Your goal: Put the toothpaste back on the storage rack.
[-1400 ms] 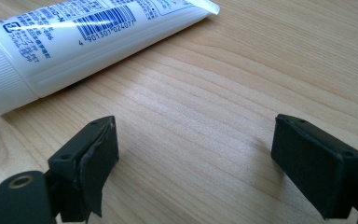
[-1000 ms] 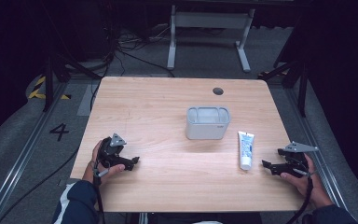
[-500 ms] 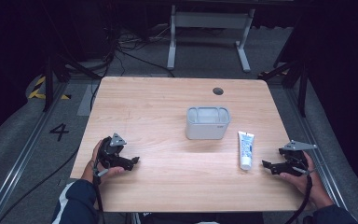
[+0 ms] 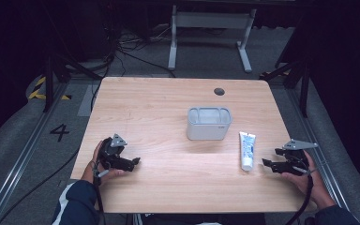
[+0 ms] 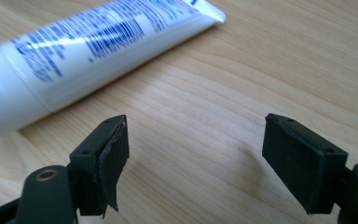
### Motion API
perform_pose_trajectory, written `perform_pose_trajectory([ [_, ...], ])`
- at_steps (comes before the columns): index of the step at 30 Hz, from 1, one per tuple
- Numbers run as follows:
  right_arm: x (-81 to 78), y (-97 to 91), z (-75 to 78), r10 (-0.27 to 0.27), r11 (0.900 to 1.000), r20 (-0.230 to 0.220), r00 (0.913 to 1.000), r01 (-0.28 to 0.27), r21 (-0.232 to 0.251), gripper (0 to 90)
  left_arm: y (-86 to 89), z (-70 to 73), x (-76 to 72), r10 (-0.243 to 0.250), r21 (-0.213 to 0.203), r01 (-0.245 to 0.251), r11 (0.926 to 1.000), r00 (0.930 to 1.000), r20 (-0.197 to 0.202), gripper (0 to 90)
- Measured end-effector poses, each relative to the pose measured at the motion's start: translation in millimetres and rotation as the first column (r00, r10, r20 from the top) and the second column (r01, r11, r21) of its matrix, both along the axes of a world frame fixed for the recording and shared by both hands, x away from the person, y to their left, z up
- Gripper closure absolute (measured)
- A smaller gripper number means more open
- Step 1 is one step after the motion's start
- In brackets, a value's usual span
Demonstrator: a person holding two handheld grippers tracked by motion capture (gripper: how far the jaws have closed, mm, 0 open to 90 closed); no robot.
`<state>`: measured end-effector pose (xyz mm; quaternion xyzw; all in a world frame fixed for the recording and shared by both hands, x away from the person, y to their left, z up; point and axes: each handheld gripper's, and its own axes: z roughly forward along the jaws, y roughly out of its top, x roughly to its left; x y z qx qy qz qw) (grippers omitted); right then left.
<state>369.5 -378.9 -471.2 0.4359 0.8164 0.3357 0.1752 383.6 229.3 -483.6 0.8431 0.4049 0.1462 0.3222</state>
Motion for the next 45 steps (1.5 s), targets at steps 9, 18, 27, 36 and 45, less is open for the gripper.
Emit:
perform_pose_trajectory([
  [9, -2.0, 16.2, 19.9, 0.021, 0.9992, 0.04, 0.999, -0.022, 0.034, 21.1, -0.2, 0.0, -0.1, 0.003, -0.001, -0.003, 1.0, 1.0, -0.001, 0.2],
  [18, 4.8, 34.1, 27.2, 0.04, 0.9991, 0.043, 0.9983, -0.041, 0.014, 21.9, -0.3, 0.0, 0.0, 0.004, 0.001, -0.004, 1.0, 1.0, 0.001, 0.2],
  [27, 13.8, 49.5, 30.4, 0.047, 0.9986, 0.034, 0.9983, -0.048, 0.021, 22.2, -0.3, 0.1, 0.0, 0.004, 0.001, -0.004, 1.0, 1.0, 0.001, 0.2],
  [36, 26.2, 65.5, 26.2, 0.041, 0.9991, 0.0, 0.9992, -0.041, 0.012, 21.9, -0.3, 0.0, 0.1, 0.003, 0.001, -0.003, 1.0, 1.0, 0.001, 0.2],
  [45, 31.9, 76.8, 15.4, 0.046, 0.9989, -0.053, 0.9975, -0.047, -0.007, 18.0, -0.3, 0.0, -0.2, 0.005, 0.0, -0.005, 1.0, 1.0, 0.001, 0.2],
])
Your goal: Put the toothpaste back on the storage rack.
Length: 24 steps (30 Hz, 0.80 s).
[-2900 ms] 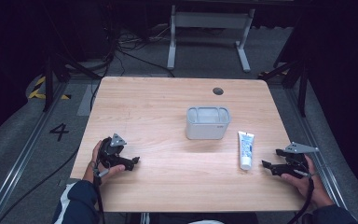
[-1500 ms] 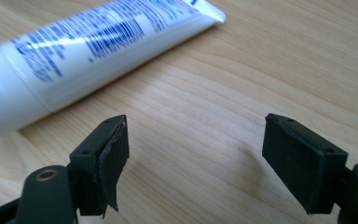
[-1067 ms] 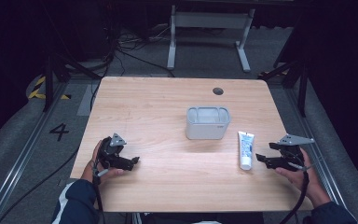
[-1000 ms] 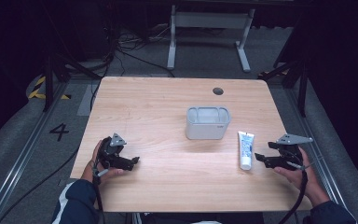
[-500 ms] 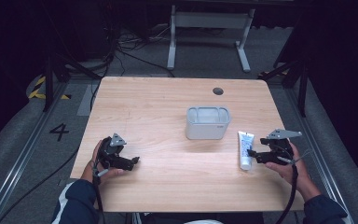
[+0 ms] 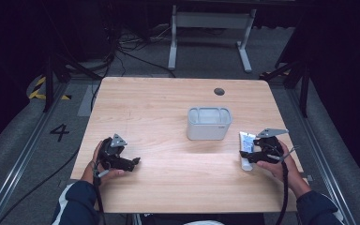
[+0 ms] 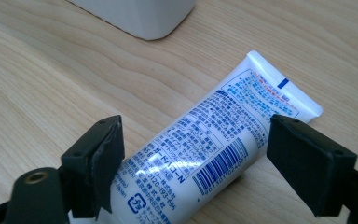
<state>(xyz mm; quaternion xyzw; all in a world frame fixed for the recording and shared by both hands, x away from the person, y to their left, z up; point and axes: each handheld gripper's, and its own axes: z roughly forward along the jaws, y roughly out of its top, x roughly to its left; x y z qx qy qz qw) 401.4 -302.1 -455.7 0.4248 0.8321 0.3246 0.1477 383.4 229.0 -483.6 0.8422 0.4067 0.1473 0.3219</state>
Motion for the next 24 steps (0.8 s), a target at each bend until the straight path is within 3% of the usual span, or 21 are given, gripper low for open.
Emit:
perform_pose_trajectory([
  [5, 2.8, 0.8, -7.6, -0.001, 0.9998, -0.049, 0.9988, 0.0, -0.019, 16.0, 0.1, 0.1, 0.1, -0.001, 0.002, 0.001, 1.0, 1.0, 0.001, 0.2],
  [9, 3.1, 1.0, -6.6, 0.007, 0.9992, -0.033, 0.9994, -0.008, -0.039, 17.9, 0.0, 0.0, 0.0, 0.0, 0.0, 0.0, 1.0, 1.0, 0.0, 0.2],
  [12, 4.3, 0.5, -7.1, 0.008, 0.9995, -0.045, 0.999, -0.009, -0.032, 17.8, 0.1, 0.0, 0.0, -0.001, 0.001, 0.001, 1.0, 1.0, 0.0, 0.2],
  [19, 14.6, 6.6, -8.9, -0.006, 0.997, -0.061, 0.9981, 0.001, -0.078, 16.0, 0.1, 0.1, 0.1, -0.001, 0.002, 0.001, 1.0, 1.0, 0.001, 0.2],
  [24, 22.9, 6.9, -8.5, -0.018, 0.9968, -0.079, 0.9967, 0.012, -0.079, 17.1, 0.2, 0.1, 0.1, -0.002, 0.002, 0.002, 1.0, 1.0, 0.001, 0.2],
])
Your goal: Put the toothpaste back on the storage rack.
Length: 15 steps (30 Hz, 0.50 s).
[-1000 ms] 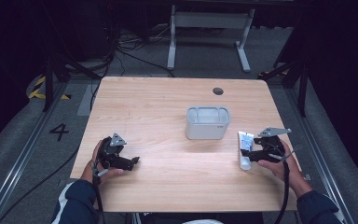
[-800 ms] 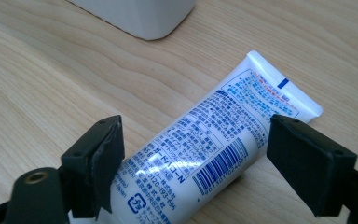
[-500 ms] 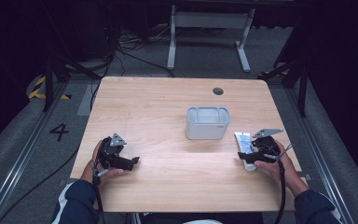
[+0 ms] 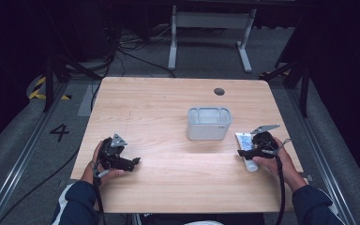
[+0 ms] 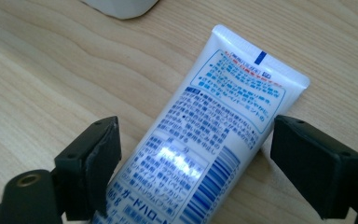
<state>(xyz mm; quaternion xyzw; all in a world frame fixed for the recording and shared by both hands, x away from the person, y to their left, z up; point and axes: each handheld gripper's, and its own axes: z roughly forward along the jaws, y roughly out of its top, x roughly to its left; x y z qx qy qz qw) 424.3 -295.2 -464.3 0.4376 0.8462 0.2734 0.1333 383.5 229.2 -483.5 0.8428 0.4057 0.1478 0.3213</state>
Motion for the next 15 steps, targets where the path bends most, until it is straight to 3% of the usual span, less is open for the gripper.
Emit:
perform_pose_trajectory([
  [9, 13.7, 2.4, 0.9, -0.048, 0.9988, -0.024, 0.9986, 0.048, -0.007, 19.2, -0.2, -0.1, -0.1, 0.002, -0.002, -0.002, 1.0, 1.0, -0.001, 0.2],
  [15, 19.0, 9.1, 0.7, -0.051, 0.9975, -0.023, 0.9984, 0.05, -0.049, 23.3, 0.1, 0.0, -0.3, 0.0, 0.0, 0.0, 1.0, 1.0, -0.001, 0.2],
])
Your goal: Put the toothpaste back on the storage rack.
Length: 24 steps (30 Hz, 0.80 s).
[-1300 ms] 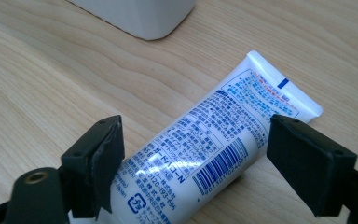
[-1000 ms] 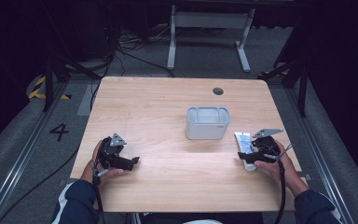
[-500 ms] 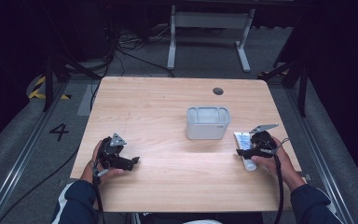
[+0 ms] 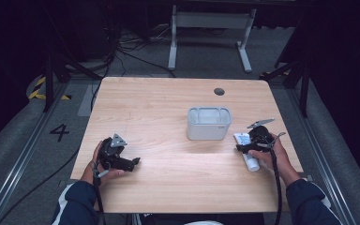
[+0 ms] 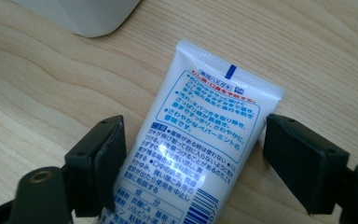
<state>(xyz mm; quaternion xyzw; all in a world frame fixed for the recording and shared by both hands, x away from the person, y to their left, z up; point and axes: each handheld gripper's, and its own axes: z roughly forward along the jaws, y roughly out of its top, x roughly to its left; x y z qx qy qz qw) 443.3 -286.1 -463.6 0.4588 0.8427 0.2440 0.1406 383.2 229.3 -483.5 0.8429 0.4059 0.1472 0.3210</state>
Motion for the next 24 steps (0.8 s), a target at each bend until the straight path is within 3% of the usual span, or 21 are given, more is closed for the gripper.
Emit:
perform_pose_trajectory([
  [4, 0.6, 1.0, 0.6, -0.011, 0.9999, -0.017, 0.9998, 0.011, 0.005, 27.8, 0.0, 0.0, 0.0, 0.0, 0.0, 0.0, 1.0, 1.0, 0.0, 0.2],
  [10, -1.9, 2.1, 3.8, 0.018, 0.9998, -0.022, 0.9996, -0.018, -0.002, 40.8, 0.0, 0.0, -0.1, 0.001, 0.001, -0.001, 1.0, 1.0, 0.002, 0.2],
  [24, 7.1, 8.0, 8.0, 0.073, 0.9959, -0.079, 0.9942, -0.077, -0.048, 38.7, 0.1, 0.0, 0.0, 0.0, 0.001, 0.0, 1.0, 1.0, 0.001, 0.2],
])
